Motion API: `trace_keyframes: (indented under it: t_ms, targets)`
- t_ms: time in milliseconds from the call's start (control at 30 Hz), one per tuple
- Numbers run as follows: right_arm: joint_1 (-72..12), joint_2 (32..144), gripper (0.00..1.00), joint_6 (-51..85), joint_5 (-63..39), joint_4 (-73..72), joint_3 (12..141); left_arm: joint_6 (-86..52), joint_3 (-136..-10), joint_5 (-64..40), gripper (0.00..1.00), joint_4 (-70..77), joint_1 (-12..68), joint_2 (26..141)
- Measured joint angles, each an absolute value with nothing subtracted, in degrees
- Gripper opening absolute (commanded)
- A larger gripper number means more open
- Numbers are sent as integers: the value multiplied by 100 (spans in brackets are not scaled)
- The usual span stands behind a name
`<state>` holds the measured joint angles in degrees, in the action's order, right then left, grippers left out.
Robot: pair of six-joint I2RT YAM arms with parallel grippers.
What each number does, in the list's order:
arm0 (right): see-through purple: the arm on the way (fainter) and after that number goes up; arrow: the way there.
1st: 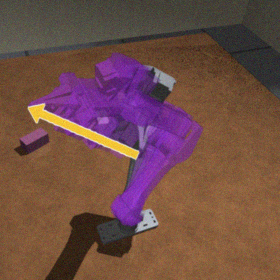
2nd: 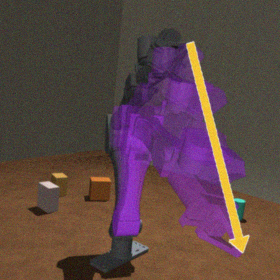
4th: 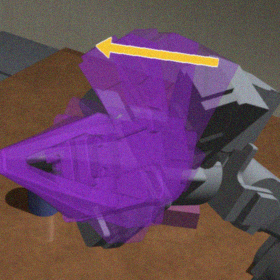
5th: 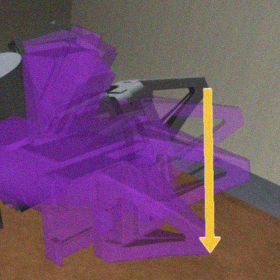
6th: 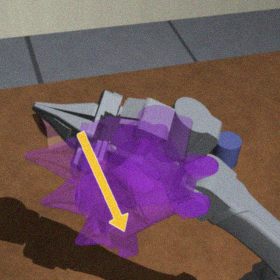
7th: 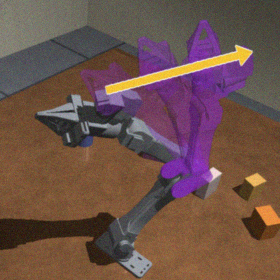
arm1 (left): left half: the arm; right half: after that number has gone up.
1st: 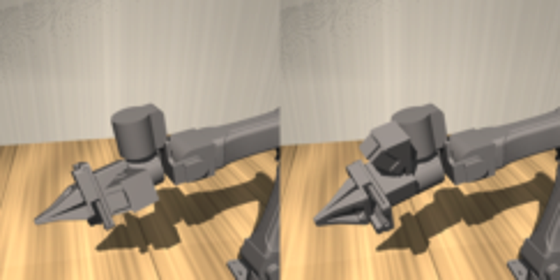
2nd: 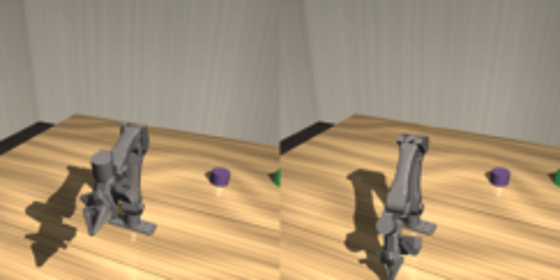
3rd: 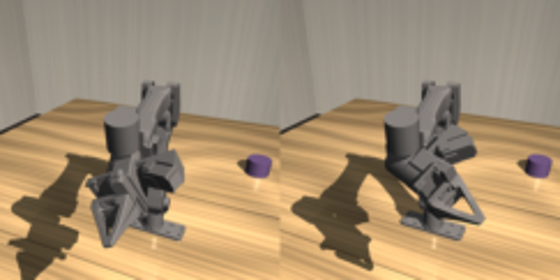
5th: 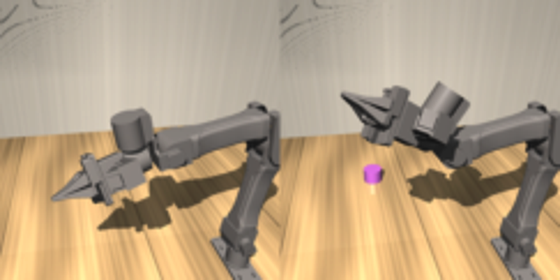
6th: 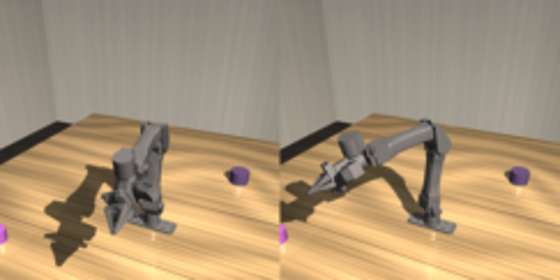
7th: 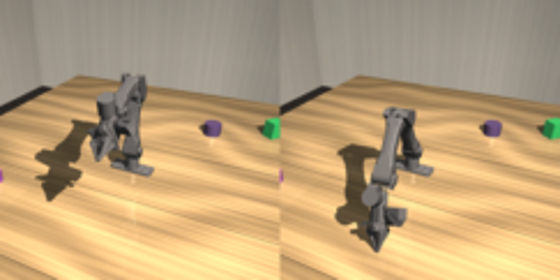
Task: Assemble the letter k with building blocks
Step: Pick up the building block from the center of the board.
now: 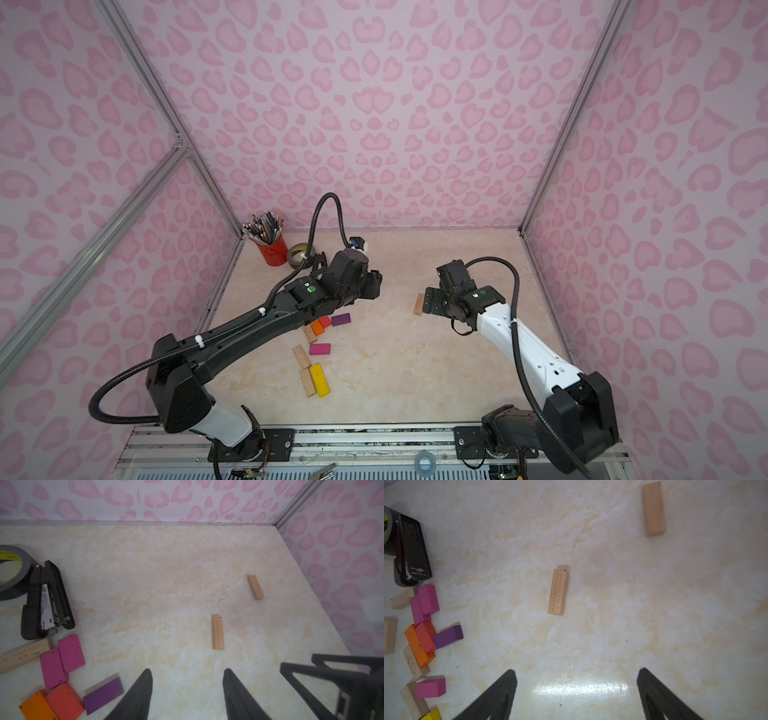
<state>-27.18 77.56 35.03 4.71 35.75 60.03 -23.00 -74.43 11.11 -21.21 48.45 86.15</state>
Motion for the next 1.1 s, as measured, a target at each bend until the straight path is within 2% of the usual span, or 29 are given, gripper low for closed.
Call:
trace_keyframes:
  t_ms: [100,267,467,567,800,1100]
  targets:
    - [-2827,8333,89,3463,401,3459,6184,-2003,-6657,1046,66,-1859,4858,7752]
    - [-3076,9397,78,3487,445,3345,6689,-1341,-5596,790,75,-1588,4873,6431]
    - [-3168,10350,68,3640,607,3334,7137,-574,-4633,285,89,-1492,4875,5225]
    - [-3159,10689,64,3642,731,3328,7323,-307,-4263,78,100,-1367,4877,4727]
    - [-3151,11192,50,3638,886,3312,7605,21,-3732,-95,100,-950,4877,3977]
    - [-2998,11421,36,3533,915,3291,7743,370,-3553,-353,100,-779,4877,3861]
